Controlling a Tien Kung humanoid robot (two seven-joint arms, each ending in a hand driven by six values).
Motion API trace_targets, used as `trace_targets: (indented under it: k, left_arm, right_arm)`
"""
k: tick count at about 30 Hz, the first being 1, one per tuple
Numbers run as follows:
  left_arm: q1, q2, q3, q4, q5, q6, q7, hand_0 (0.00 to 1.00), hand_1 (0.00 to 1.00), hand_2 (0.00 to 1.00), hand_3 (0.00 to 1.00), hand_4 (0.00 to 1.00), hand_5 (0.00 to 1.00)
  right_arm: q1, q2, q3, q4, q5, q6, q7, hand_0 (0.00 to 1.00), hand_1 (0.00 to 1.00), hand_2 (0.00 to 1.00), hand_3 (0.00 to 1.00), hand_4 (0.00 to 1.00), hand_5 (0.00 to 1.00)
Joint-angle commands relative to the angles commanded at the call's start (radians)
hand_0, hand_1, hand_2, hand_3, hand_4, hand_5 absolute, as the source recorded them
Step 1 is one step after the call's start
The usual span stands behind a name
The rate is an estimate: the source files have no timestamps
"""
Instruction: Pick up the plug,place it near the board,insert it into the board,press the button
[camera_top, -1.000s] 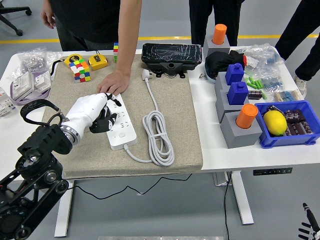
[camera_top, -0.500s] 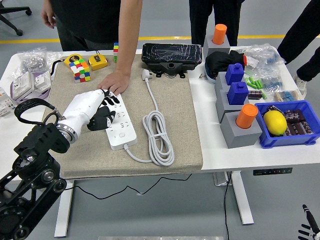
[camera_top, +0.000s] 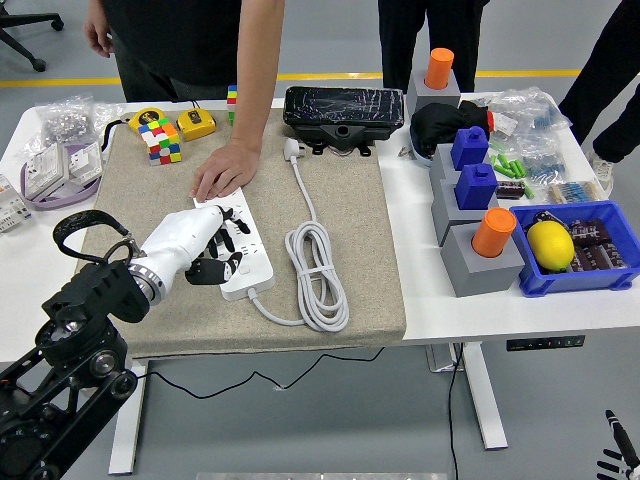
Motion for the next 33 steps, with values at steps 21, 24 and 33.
trace_targets:
  k: [21,24,33]
  left_arm:
    - [-0.012,0.004,0.025,0.044,-0.016,-0.097,0.029,0.152,0.006,0.126,0.74,0.492,0.002]
    - [-0.013,0.004,0.028,0.051,-0.022,-0.109,0.033,0.151,0.005,0.124,0.678,0.494,0.002]
    - [-0.014,0.0,0.032,0.074,-0.026,-0.102,0.029,0.151,0.004,0.123,0.697,0.485,0.002]
  right_arm:
    - [0.007,-0.002,0.002,0.0,0.002,-0.001,0.003,0.799,0.753,0.746,0.81,0.998,0.998]
    - [0.006,-0.002,0.003,0.0,0.002,-0.001,0.002,0.799,0.753,0.747,0.81,0.998,0.998]
    - [0.005,-0.002,0.007,0.0,-0.002,-0.001,0.002,0.799,0.753,0.747,0.809,0.998,0.998]
